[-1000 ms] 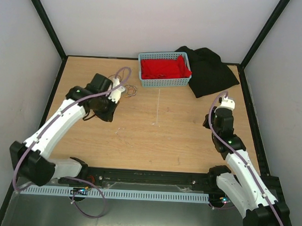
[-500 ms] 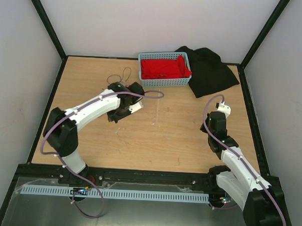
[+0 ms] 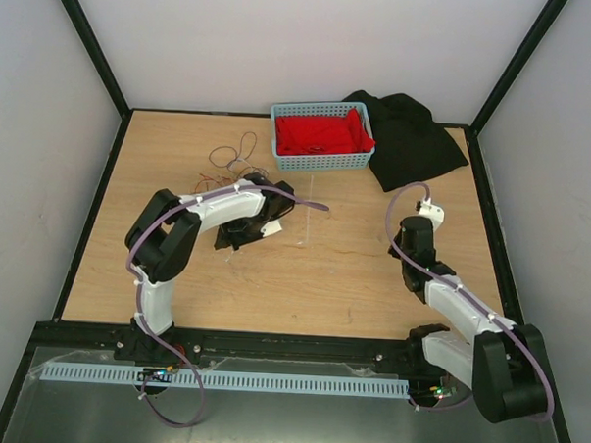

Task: Zip-tie the wires
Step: Straighten the cable at the center of the board.

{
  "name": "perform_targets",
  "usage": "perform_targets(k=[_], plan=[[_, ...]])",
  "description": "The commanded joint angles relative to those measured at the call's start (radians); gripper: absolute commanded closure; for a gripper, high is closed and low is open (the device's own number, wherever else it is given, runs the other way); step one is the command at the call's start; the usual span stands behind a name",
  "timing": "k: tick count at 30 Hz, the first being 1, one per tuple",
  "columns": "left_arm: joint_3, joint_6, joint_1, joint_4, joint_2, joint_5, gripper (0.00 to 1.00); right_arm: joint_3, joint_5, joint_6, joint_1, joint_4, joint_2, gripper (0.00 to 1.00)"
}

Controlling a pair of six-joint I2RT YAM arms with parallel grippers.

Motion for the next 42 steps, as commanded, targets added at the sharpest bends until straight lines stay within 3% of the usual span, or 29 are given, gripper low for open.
perform_targets(k=[1,7,20,31,32,38,42], plan=[[-0.013,-0.014,-0.011,0.005,0.023,0.029,1.0,0.052,0.037,0.004,-0.005,0.005,0.053,1.0],[-0.031,-0.034,-0.051,0.042,0.076,0.048,1.0,0.107,0.075,0.042,-0.018,-0.11,0.12,1.0],[-0.122,-0.053,-0.076,0.109,0.1,0.08,1.0,0.172,-0.114,0.018,-0.177,-0.157,0.297,1.0],[-0.127,-0.059,-0.097,0.15,0.108,0.059,1.0,0.211,-0.156,0.006,-0.196,-0.173,0.365,1.0],[-0.128,-0.059,-0.098,0.152,0.107,0.051,1.0,0.206,-0.158,0.004,-0.197,-0.172,0.359,0.99],[-0.124,-0.046,-0.097,0.163,0.102,0.045,1.0,0.176,-0.149,-0.019,-0.197,-0.159,0.307,0.67],[-0.128,-0.043,-0.096,0.166,0.109,0.042,0.88,0.176,-0.133,-0.029,-0.197,-0.167,0.29,0.59]])
